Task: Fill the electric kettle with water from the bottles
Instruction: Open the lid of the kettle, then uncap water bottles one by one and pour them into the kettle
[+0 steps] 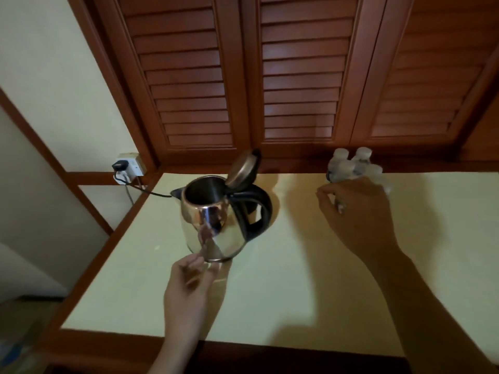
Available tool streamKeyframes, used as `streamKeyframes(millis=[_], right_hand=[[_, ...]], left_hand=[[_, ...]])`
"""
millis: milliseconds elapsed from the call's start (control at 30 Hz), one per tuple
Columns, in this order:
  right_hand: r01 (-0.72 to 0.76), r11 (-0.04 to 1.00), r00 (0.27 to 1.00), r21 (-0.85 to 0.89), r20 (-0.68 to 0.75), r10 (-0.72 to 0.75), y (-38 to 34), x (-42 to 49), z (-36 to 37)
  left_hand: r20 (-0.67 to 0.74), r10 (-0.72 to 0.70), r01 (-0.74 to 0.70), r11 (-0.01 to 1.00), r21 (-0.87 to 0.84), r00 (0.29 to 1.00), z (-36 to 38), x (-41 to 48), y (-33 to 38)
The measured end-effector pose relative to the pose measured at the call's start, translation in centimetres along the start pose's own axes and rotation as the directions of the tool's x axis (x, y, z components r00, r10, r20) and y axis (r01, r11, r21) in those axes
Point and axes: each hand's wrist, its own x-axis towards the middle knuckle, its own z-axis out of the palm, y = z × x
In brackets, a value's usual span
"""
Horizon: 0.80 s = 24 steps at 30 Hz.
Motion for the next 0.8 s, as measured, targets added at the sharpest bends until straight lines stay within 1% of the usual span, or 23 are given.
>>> streamKeyframes(millis=[33, 67, 100, 133, 167, 233, 267, 300, 400, 467, 533, 633, 733, 800], right_hand=[[0.006, 0.996, 1.0, -0.092, 0.008, -0.005, 1.2, 0.4, -0.5], [0.0, 0.979, 0.999, -0.202, 0.04, 0.008, 2.3, 0.7, -1.0], [-0.002, 0.95, 0.995, -0.313, 0.091, 0.032, 3.2, 0.9, -1.3], [0.008, 0.92, 0.989, -0.392, 0.139, 0.05, 4.0, 1.1, -1.4], [0.021, 0.909, 0.986, -0.417, 0.16, 0.051, 4.8, 1.2, -1.6], [0.033, 0.921, 0.985, -0.388, 0.168, 0.035, 6.0, 1.4, -1.7], [0.047, 0.922, 0.983, -0.384, 0.181, 0.025, 6.5, 1.5, -1.7], [0.065, 0.918, 0.979, -0.391, 0.205, 0.018, 6.9, 1.6, -1.7], [0.101, 0.924, 0.969, -0.37, 0.246, -0.008, 7.7, 1.8, -1.5], [0.091, 0.939, 0.969, -0.332, 0.248, -0.007, 7.9, 2.0, -1.6], [0.08, 0.95, 0.964, -0.301, 0.265, 0.002, 7.9, 2.1, -1.8], [0.118, 0.964, 0.967, -0.237, 0.247, -0.058, 7.9, 2.2, -1.9], [0.161, 0.978, 0.972, -0.13, 0.19, -0.135, 7.8, 1.8, -1.7], [0.197, 0.978, 0.965, -0.062, 0.188, -0.183, 7.5, 1.3, -1.6]], left_hand=[[0.007, 0.059, -0.06, 0.996, 0.064, 0.998, 0.8, -0.9, 0.0], [0.051, 0.123, -0.129, 0.985, 0.117, 0.991, 1.7, -1.7, 0.2], [0.134, 0.182, -0.201, 0.968, 0.149, 0.974, 2.7, -2.4, 0.4], [0.238, 0.234, -0.274, 0.949, 0.155, 0.943, 3.9, -2.9, 0.5], [0.345, 0.28, -0.354, 0.919, 0.172, 0.896, 5.0, -3.1, 0.5], [0.515, 0.331, -0.513, 0.817, 0.264, 0.791, 7.5, -3.0, 0.6], [0.562, 0.327, -0.562, 0.765, 0.315, 0.76, 8.6, -2.8, 0.8], [0.591, 0.306, -0.58, 0.734, 0.353, 0.747, 9.6, -2.6, 0.9], [0.625, 0.239, -0.595, 0.662, 0.456, 0.743, 11.7, -2.6, 0.8], [0.629, 0.239, -0.631, 0.571, 0.525, 0.74, 12.3, -3.1, 0.4], [0.617, 0.254, -0.64, 0.534, 0.553, 0.745, 12.3, -3.3, -0.1], [0.6, 0.279, -0.638, 0.543, 0.545, 0.75, 12.4, -3.4, -0.2], [0.591, 0.262, -0.618, 0.566, 0.546, 0.763, 12.3, -3.3, 0.0], [0.585, 0.22, -0.574, 0.621, 0.534, 0.781, 12.4, -3.4, 0.4]])
